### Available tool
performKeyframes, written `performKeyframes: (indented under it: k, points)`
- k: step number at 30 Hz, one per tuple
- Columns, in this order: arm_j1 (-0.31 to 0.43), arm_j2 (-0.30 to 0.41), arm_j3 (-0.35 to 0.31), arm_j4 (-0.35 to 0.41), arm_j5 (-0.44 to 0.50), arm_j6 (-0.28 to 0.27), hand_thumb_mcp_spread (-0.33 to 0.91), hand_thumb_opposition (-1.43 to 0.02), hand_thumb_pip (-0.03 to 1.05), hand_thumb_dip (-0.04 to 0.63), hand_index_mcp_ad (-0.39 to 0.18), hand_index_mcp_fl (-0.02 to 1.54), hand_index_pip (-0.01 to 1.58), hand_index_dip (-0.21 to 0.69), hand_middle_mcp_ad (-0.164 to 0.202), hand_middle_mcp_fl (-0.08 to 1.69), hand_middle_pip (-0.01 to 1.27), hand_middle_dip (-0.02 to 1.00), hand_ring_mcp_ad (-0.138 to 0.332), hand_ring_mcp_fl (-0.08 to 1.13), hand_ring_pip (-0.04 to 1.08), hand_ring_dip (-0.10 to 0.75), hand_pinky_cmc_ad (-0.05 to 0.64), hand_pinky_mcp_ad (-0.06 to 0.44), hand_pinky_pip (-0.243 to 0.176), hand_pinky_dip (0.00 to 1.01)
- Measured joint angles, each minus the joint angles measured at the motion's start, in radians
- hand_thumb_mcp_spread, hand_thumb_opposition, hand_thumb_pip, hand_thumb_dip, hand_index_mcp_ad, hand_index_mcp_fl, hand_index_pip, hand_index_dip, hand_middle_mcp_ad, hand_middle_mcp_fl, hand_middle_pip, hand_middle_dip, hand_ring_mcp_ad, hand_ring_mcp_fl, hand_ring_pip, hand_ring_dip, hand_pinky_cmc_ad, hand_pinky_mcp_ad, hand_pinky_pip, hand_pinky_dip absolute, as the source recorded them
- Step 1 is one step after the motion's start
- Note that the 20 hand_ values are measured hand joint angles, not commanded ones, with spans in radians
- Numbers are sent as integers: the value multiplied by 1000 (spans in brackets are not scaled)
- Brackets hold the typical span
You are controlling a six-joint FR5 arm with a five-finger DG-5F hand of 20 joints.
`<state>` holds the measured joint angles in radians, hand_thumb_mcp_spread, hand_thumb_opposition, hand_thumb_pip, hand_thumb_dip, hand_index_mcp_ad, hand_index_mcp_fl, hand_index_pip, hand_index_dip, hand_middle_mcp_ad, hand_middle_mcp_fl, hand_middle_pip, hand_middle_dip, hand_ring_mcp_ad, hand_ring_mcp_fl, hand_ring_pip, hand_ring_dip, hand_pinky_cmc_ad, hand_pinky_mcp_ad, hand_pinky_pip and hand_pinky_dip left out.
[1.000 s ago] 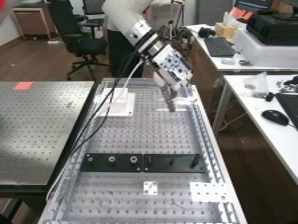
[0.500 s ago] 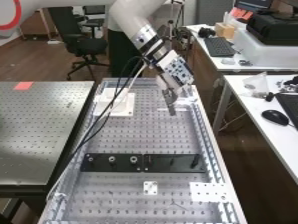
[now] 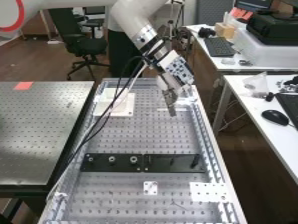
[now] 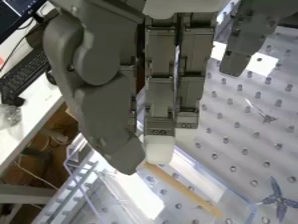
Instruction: Grab the chopstick and place it in the clear container
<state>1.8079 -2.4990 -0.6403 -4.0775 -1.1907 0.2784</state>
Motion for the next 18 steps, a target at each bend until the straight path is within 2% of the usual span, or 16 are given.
performKeyframes:
  k: [18]
  points:
    - [-3, 9, -30, 3, -20, 18, 654, -1054, 532, 267, -122, 855, 1040, 140, 35, 1182, 602, 724, 28, 911, 80, 515, 328, 297, 2, 229]
